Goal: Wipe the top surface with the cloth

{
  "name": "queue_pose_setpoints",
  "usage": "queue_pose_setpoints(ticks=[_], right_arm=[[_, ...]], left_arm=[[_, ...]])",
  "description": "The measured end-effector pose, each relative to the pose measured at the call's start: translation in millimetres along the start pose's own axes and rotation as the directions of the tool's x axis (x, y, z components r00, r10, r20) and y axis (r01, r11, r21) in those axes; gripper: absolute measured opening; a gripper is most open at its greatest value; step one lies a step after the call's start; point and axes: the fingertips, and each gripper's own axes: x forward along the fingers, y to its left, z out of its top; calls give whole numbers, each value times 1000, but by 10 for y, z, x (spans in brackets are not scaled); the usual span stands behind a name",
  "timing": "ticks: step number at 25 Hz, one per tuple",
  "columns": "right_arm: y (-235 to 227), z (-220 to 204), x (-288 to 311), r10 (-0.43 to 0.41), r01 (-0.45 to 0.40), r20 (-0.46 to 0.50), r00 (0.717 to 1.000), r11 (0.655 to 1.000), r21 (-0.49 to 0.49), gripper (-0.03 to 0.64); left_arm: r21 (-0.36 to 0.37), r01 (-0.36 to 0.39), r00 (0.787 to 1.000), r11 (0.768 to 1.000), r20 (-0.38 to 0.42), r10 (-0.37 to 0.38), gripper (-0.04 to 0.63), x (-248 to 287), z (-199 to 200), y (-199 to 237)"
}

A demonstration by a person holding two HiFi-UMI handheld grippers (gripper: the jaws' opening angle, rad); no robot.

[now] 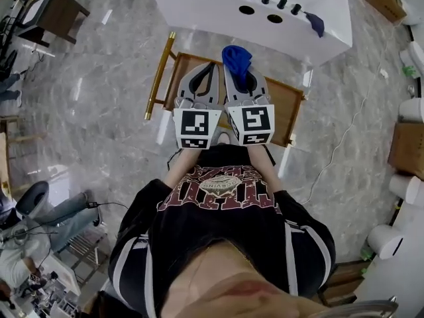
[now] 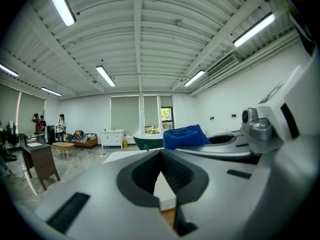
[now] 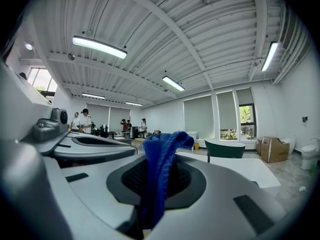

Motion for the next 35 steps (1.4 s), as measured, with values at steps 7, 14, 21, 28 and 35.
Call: queue_pose_setpoints(ticks=[7,14,21,28,35], right_arm=[[63,59,355,-99,99,-9,995,995,-21,64],[112,20,768,-192,192,-41,981,981,-8,64],[196,-144,1176,-252,254,-101,962,967,3,64],[299,-393,1465,-291,291,-167,942,956,-26,64],[397,-858,1771,-286,275,-261,922,958,-80,64]], left_arm=[[-14,103,995,995,20,-102,49,209,-9,326],[-17,210,978,978,-9,-210,49,467,-114,688],[-33,273,960,962,-64,-274,49,662,-366,1056],[-49,317,938,947,-131,-321,49,762,-676,1304],[-84,298,923,951,-226,-310,49,844,-1202,1535]])
